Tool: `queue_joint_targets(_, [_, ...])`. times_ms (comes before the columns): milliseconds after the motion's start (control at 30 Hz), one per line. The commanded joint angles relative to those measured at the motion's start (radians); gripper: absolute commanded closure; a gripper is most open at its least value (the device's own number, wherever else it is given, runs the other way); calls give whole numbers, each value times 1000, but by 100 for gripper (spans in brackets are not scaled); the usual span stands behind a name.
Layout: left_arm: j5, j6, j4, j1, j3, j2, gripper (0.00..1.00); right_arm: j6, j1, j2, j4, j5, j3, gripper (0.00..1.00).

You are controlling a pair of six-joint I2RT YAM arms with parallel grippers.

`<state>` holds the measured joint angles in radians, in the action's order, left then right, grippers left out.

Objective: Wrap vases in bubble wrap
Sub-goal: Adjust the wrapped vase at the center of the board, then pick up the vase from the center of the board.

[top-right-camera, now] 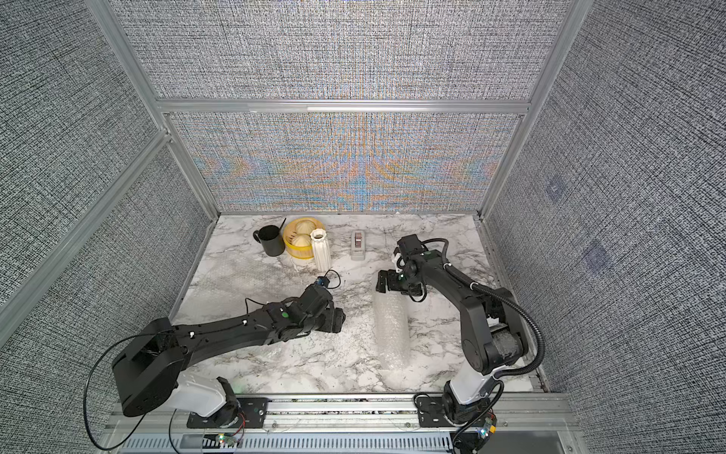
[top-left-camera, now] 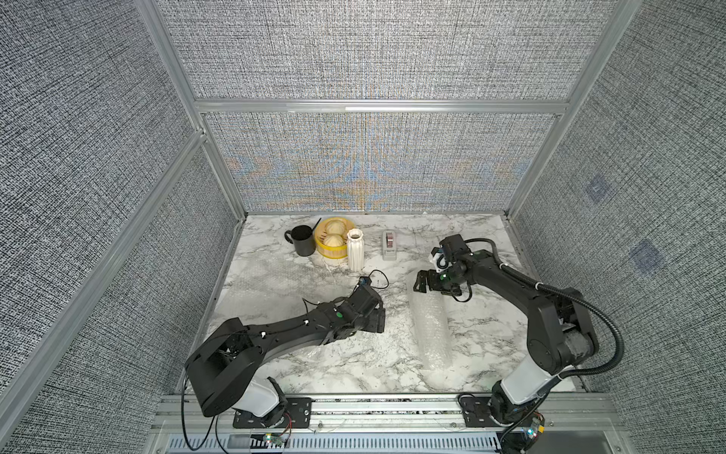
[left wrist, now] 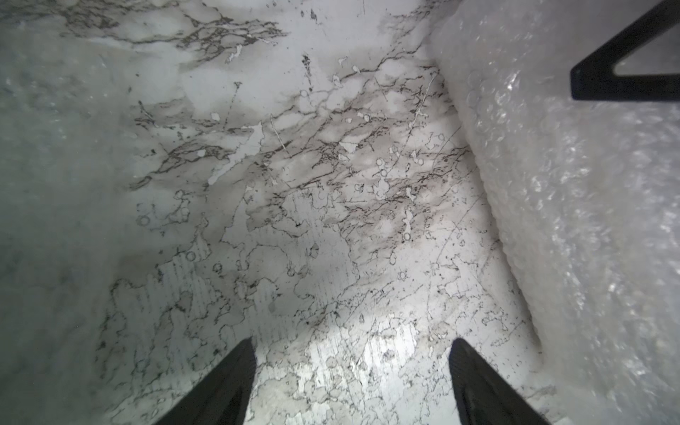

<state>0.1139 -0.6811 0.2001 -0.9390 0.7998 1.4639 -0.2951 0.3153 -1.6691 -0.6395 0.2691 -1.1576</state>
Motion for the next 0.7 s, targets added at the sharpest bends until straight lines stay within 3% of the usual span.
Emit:
queue_joint_targets(0, [18,2,-7,3,9,-3,17,-5,0,12,-47,1,-8,1])
queue_joint_targets(233, [24,-4,-5,8,8,-13,18,-10,2,49,-80,35,-20,1])
queue_joint_targets(533, [46,-10,24,25,19,-98,18,6,2,129,-177,-37,-70,1])
queue_joint_targets(667, [109,-38,96,44,26,-171,18,22,40,153,-237,-73,-152,1])
